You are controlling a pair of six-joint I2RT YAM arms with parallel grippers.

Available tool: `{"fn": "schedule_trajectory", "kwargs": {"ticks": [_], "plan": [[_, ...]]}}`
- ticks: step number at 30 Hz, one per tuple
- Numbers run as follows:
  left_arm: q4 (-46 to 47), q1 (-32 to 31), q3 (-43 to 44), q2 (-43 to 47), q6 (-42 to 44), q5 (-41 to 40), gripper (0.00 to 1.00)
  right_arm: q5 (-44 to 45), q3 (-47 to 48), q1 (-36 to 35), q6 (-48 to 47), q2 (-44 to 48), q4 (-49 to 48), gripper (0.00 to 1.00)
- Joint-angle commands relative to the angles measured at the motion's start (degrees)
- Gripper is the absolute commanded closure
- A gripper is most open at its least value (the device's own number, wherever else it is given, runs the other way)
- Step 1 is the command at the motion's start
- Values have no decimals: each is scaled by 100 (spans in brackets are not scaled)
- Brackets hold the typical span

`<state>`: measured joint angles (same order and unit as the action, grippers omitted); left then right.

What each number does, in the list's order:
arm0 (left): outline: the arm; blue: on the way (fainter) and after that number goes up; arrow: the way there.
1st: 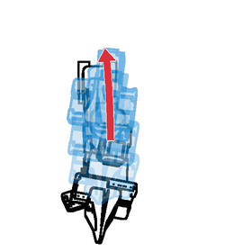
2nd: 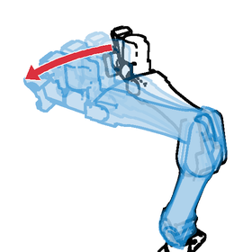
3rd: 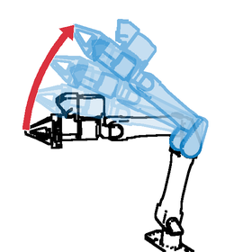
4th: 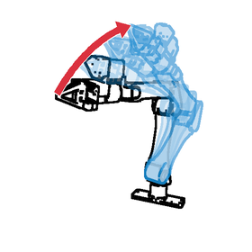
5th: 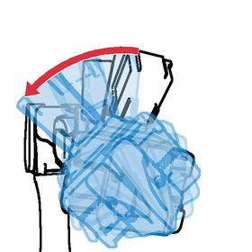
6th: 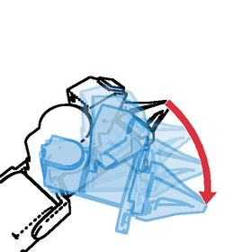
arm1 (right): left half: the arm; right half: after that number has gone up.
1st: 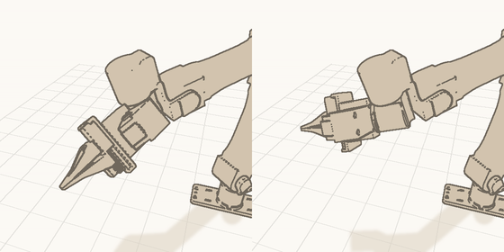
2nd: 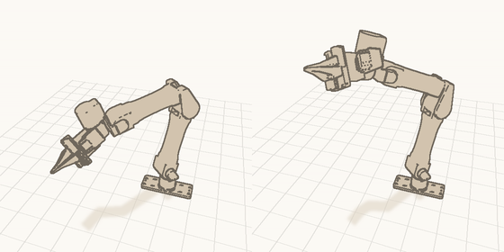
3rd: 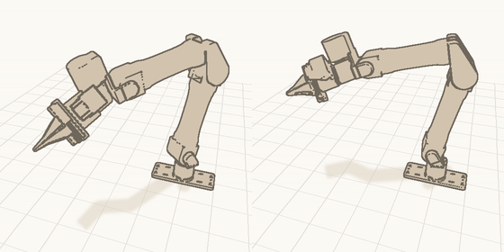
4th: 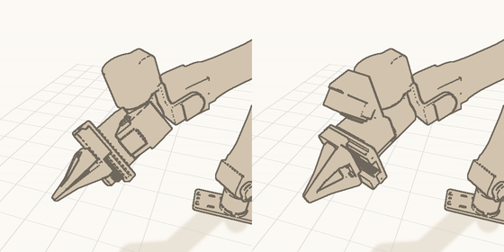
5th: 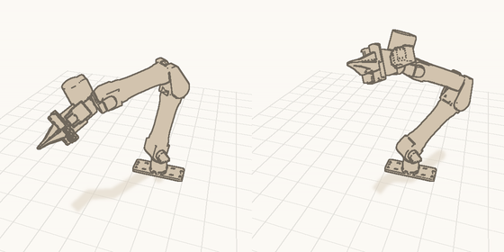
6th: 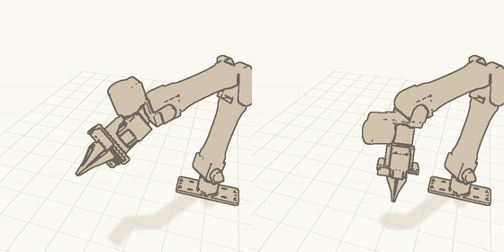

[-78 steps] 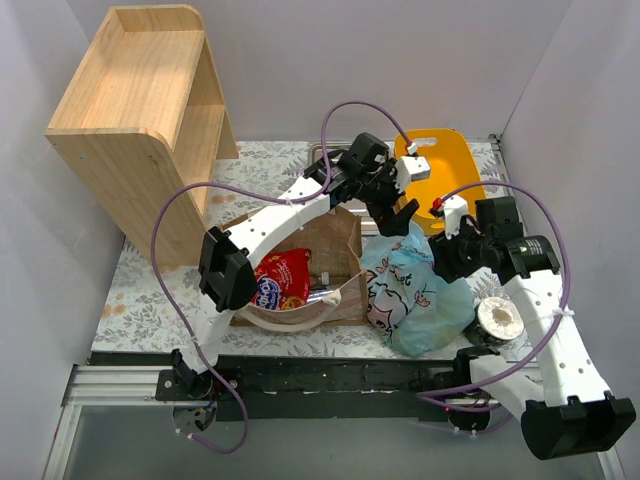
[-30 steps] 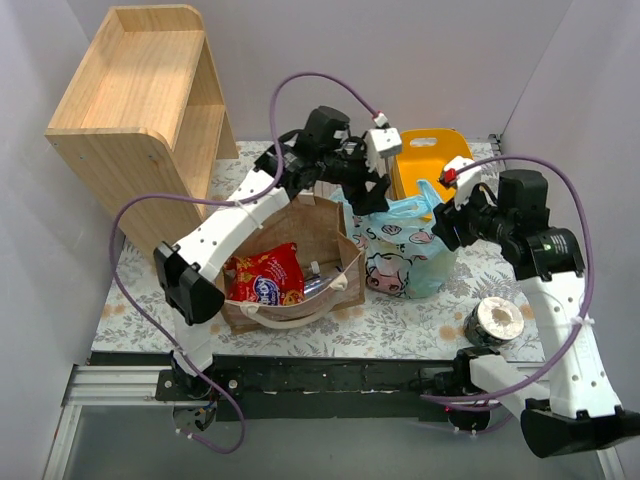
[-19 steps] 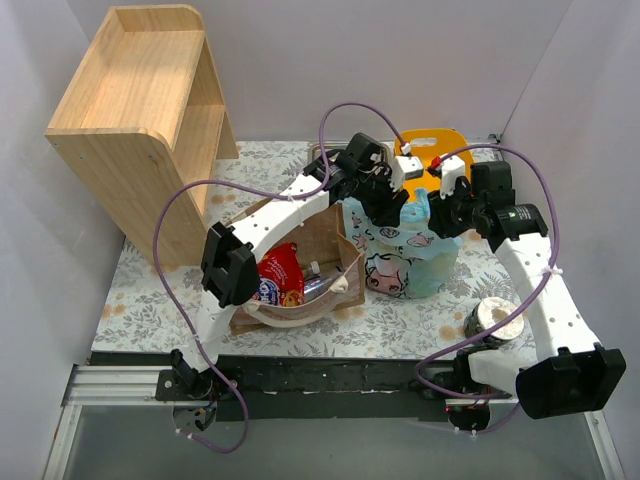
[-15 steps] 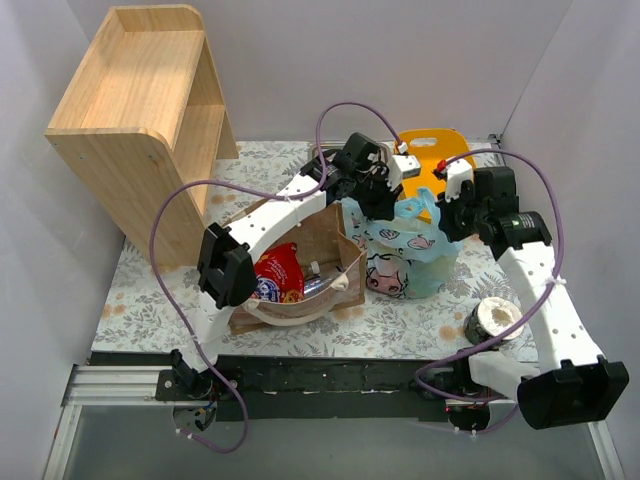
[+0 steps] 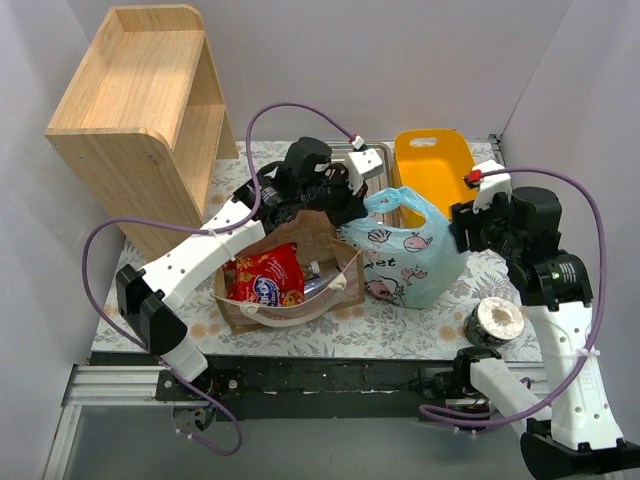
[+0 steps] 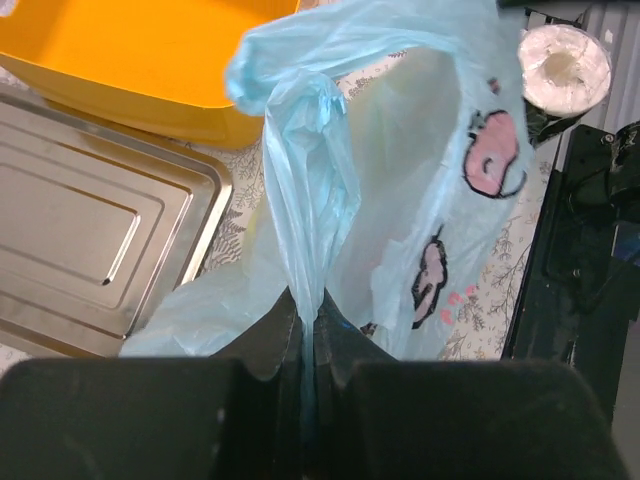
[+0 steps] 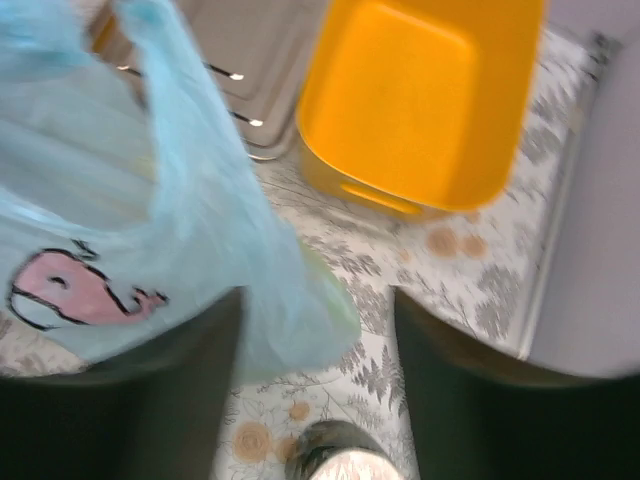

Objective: Untie the knot of the grocery bags and take out the mixed food

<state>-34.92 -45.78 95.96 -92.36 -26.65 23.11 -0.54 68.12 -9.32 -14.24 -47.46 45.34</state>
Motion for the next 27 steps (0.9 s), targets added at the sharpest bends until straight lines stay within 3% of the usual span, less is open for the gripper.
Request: {"fn": "schedule_trajectory", "kwargs": {"ticks": [1, 3, 8, 15, 16, 17, 19, 20, 23, 27], "plan": [[205, 34, 27, -133, -392, 149, 100, -2309, 412, 1, 96, -465, -253, 9], [196, 34, 159, -212, -472, 237, 99, -2625, 483, -8, 360, -868, -376, 2], [231, 34, 212, -257, -534, 124, 99, -2952, 817, -35, 624, -1686, -360, 2], [275, 34, 221, -230, -437, -114, 98, -3023, 607, -140, 554, -1846, -8, 5], [275, 34, 256, -230, -420, -132, 98, -2936, 563, -175, 536, -1811, 27, 12], [275, 34, 274, -239, -420, -140, 98, -2534, 528, -175, 528, -1793, 10, 39], [266, 34, 326, -256, -393, -263, 98, -2015, 579, -184, 406, -1688, -25, 69], [249, 34, 396, -257, -358, -316, 98, -1490, 676, -184, 326, -1670, -43, 98], [231, 43, 563, -230, -323, -632, 98, -565, 1273, -123, 54, -1565, -78, 99], [309, 60, 538, -2, -375, -852, 100, 18, 1801, -79, -105, -1126, -323, 99]]}}
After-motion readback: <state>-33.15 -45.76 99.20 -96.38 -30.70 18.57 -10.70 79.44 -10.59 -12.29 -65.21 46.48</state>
